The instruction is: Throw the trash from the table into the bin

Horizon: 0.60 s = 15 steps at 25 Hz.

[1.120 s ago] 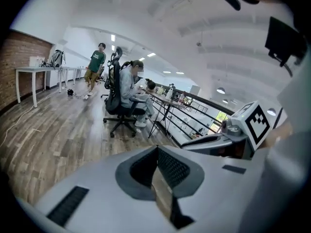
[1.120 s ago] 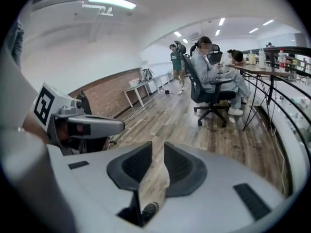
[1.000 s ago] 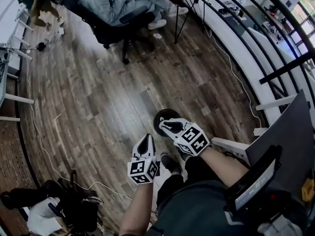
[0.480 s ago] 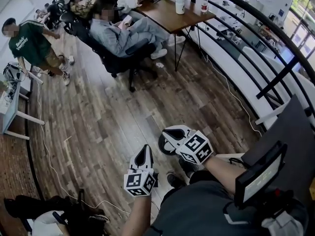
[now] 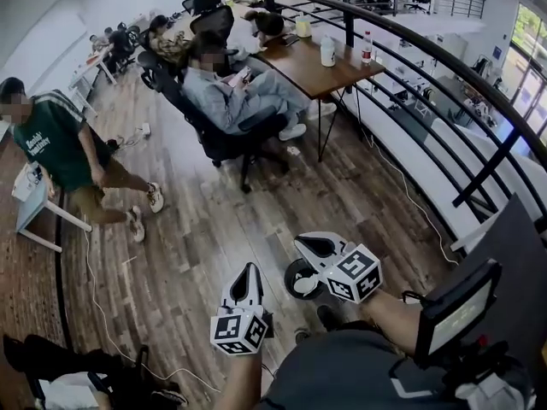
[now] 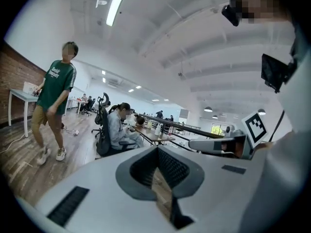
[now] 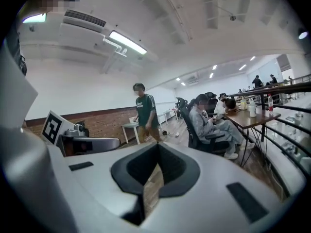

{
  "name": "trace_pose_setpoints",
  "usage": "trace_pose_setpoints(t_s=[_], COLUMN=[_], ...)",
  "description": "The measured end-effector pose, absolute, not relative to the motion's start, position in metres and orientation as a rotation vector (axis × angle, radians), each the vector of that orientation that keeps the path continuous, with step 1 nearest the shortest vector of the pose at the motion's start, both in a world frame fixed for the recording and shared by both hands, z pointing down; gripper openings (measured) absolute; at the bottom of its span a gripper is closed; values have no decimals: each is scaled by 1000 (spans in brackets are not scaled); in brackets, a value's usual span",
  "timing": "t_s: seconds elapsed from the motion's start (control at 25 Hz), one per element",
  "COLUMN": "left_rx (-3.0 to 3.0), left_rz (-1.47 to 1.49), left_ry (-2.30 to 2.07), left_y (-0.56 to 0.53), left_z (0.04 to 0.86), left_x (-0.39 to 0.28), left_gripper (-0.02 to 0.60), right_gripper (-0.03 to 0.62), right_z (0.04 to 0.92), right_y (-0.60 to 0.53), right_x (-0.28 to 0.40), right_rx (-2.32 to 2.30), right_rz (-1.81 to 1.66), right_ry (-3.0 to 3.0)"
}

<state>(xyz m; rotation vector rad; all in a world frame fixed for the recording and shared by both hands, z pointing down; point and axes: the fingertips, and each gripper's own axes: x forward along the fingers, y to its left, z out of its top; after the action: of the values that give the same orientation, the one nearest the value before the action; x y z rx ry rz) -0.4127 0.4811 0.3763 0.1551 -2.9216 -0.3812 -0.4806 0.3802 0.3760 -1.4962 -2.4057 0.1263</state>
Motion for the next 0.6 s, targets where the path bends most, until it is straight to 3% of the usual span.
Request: trace_pose_setpoints(t_s=[0.6], left_rx=[114], left_rz=[-354], left_ry=[-2986], left_y=[501], left_z=[352], left_x=[-421], left_gripper=[9], right_gripper=[9], right_z=[346], right_y=[395], right_x=[-491], right_rx=[-1559], right_rz=[91], right_ry=[-2486])
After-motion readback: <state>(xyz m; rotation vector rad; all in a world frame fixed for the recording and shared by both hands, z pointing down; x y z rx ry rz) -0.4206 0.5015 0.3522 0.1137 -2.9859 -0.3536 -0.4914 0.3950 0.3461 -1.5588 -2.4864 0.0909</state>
